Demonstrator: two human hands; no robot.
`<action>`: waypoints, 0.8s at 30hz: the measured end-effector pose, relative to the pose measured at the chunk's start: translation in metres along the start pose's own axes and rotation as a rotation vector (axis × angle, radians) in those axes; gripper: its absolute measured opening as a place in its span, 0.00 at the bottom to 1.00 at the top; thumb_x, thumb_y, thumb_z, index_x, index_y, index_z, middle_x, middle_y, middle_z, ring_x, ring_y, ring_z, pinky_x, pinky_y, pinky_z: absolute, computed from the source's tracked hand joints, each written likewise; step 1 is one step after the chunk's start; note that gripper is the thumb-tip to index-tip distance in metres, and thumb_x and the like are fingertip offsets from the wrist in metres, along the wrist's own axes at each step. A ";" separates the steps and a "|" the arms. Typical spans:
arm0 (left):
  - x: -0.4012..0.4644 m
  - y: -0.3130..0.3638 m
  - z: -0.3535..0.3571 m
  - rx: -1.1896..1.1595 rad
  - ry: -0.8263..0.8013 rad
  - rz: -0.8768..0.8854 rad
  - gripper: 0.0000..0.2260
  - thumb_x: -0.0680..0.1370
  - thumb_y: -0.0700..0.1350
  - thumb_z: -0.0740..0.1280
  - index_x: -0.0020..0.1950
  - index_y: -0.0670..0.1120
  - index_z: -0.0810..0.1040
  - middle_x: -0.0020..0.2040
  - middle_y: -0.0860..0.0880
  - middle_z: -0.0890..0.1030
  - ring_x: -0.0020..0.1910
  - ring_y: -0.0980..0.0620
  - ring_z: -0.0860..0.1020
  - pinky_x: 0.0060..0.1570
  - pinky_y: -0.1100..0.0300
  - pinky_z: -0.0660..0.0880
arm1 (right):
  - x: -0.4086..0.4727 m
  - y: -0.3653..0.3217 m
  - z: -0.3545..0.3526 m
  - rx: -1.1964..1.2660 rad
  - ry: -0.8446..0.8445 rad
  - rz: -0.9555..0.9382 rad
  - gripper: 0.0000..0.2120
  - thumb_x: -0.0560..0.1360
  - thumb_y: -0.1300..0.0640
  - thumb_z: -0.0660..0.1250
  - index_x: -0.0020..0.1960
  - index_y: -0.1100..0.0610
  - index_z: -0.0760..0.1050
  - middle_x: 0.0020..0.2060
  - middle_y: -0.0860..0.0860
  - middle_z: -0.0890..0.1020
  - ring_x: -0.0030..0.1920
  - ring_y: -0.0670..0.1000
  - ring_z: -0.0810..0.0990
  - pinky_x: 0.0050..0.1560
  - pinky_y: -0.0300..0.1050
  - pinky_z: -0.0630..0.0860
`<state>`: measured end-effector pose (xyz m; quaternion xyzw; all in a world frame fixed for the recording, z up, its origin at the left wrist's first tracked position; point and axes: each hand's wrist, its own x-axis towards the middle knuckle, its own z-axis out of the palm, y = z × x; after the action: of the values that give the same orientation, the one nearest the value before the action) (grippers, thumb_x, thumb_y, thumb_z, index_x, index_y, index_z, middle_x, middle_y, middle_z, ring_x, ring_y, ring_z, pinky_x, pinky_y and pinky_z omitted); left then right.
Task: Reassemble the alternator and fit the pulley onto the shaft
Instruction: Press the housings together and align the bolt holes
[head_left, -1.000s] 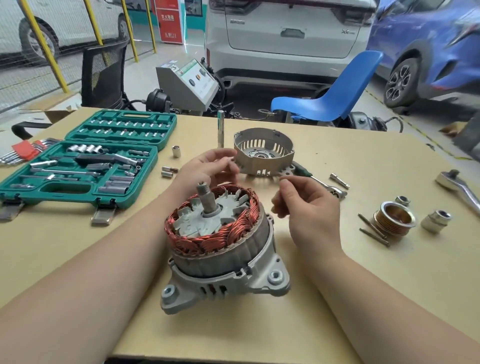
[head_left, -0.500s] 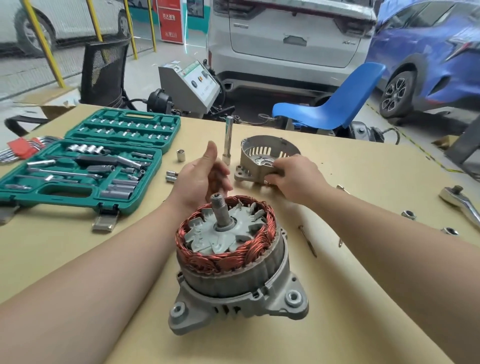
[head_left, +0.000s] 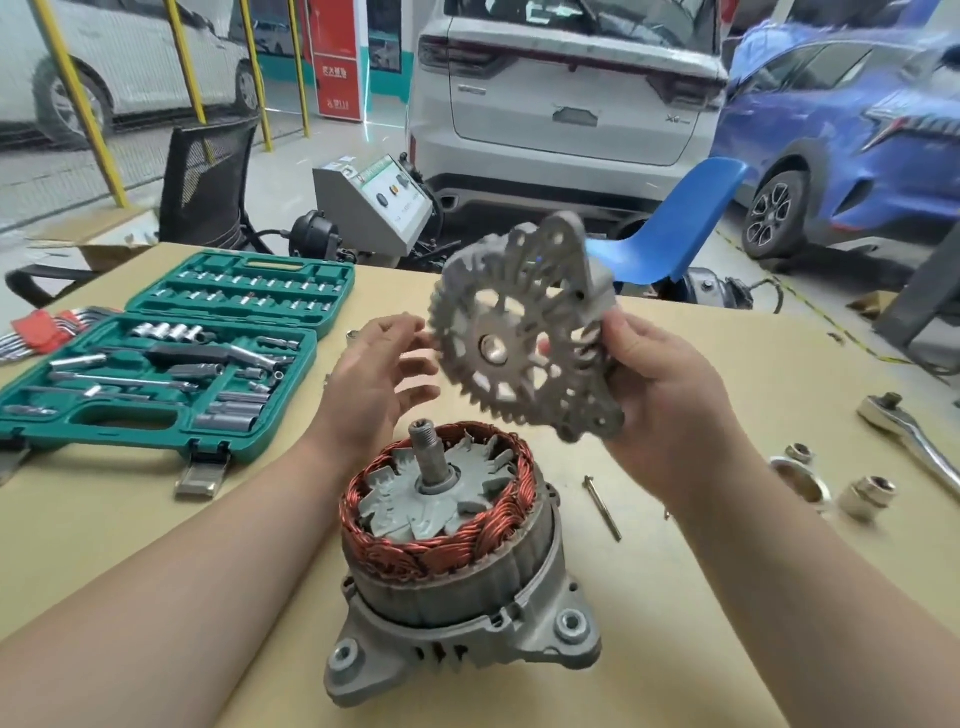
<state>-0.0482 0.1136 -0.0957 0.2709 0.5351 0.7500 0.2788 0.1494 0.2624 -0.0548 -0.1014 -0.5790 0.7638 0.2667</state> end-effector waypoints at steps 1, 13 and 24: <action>-0.002 0.001 0.003 0.032 -0.041 0.004 0.18 0.86 0.52 0.59 0.65 0.39 0.75 0.60 0.40 0.80 0.56 0.42 0.80 0.56 0.45 0.79 | -0.004 0.006 0.003 0.035 -0.011 0.024 0.24 0.76 0.50 0.70 0.65 0.67 0.79 0.61 0.75 0.77 0.56 0.69 0.77 0.56 0.87 0.65; 0.001 -0.001 -0.004 0.021 -0.147 -0.014 0.23 0.83 0.52 0.61 0.71 0.39 0.78 0.57 0.44 0.85 0.52 0.42 0.85 0.58 0.41 0.83 | 0.007 0.046 -0.012 0.593 -0.059 0.167 0.17 0.81 0.49 0.66 0.61 0.57 0.85 0.62 0.58 0.85 0.60 0.59 0.85 0.60 0.61 0.82; -0.004 -0.004 -0.008 -0.027 -0.335 0.155 0.21 0.81 0.38 0.65 0.70 0.55 0.84 0.72 0.48 0.81 0.66 0.46 0.83 0.63 0.54 0.81 | 0.019 0.054 -0.029 0.677 -0.014 0.181 0.22 0.88 0.49 0.52 0.64 0.57 0.83 0.68 0.60 0.81 0.77 0.63 0.71 0.73 0.74 0.66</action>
<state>-0.0499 0.1068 -0.1024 0.4287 0.4487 0.7207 0.3090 0.1312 0.2865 -0.1120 -0.0528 -0.2833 0.9337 0.2124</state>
